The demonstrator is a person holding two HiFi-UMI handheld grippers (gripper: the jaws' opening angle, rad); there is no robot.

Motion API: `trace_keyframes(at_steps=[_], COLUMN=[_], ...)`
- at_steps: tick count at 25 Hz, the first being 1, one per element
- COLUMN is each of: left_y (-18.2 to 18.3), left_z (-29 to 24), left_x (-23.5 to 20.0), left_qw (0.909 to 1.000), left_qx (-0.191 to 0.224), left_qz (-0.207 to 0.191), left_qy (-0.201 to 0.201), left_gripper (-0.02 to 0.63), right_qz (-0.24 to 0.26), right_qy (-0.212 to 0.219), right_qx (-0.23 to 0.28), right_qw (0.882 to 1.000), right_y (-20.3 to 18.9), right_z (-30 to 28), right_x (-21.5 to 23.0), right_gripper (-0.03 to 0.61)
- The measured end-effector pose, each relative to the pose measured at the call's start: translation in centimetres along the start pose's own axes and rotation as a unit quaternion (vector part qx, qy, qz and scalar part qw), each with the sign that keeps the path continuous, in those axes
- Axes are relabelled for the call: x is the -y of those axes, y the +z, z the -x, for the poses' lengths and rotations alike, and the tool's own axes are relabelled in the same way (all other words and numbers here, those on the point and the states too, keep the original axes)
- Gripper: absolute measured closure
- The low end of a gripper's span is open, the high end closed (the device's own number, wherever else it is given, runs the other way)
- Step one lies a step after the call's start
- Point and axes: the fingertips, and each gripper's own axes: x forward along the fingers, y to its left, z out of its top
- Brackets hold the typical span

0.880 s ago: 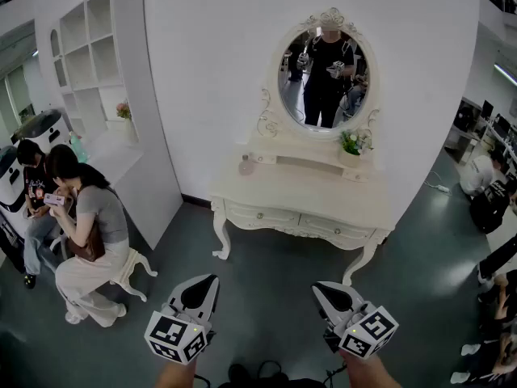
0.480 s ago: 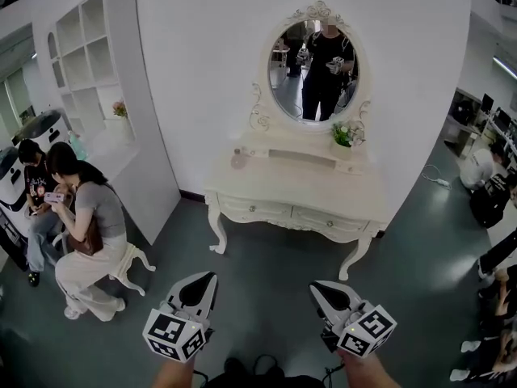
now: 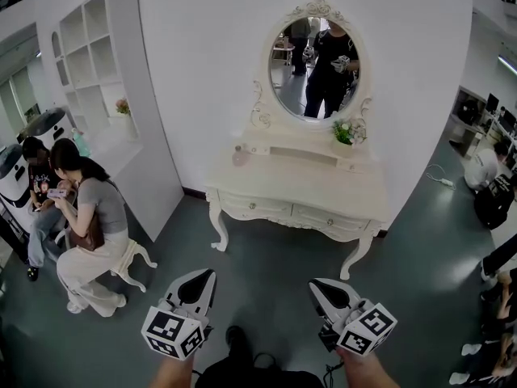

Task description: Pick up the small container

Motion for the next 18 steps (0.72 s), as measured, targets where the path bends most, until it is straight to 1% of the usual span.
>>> trace_keyframes(at_steps=[4, 8, 12, 15, 18], left_y=[0.1, 0.3, 0.2, 0.0, -0.5], left_z=[-2.2, -5.4, -9.2, -12.4, -14.8], left_x=[-1.8, -4.9, -9.3, -12.6, -16.1], left_qw=[1.0000, 0.9998, 0.9995, 0.9989, 0.9979], left_qx=[0.006, 0.015, 0.021, 0.016, 0.007], left_qz=[0.001, 0.003, 0.009, 0.026, 0.039], left_qy=[-0.004, -0.015, -0.023, -0.035, -0.051], left_gripper=[0.615, 0.615, 0.615, 0.615, 0.615], right_qz=[0.002, 0.004, 0.011, 0.011, 0.002], right_qy=[0.005, 0.004, -0.011, -0.025, -0.029], right_qx=[-0.003, -0.014, -0.025, -0.038, -0.047], right_qw=[1.000, 1.000, 1.000, 0.999, 0.998], right_y=[0.0, -0.4, -0.2, -0.1, 0.0], right_z=[-2.2, -6.2, -11.4, -15.7, -20.5], right_x=[0.9, 2.4, 4.9, 6.8, 7.7], right_gripper=[0.568, 0.568, 0.568, 0.568, 0.568])
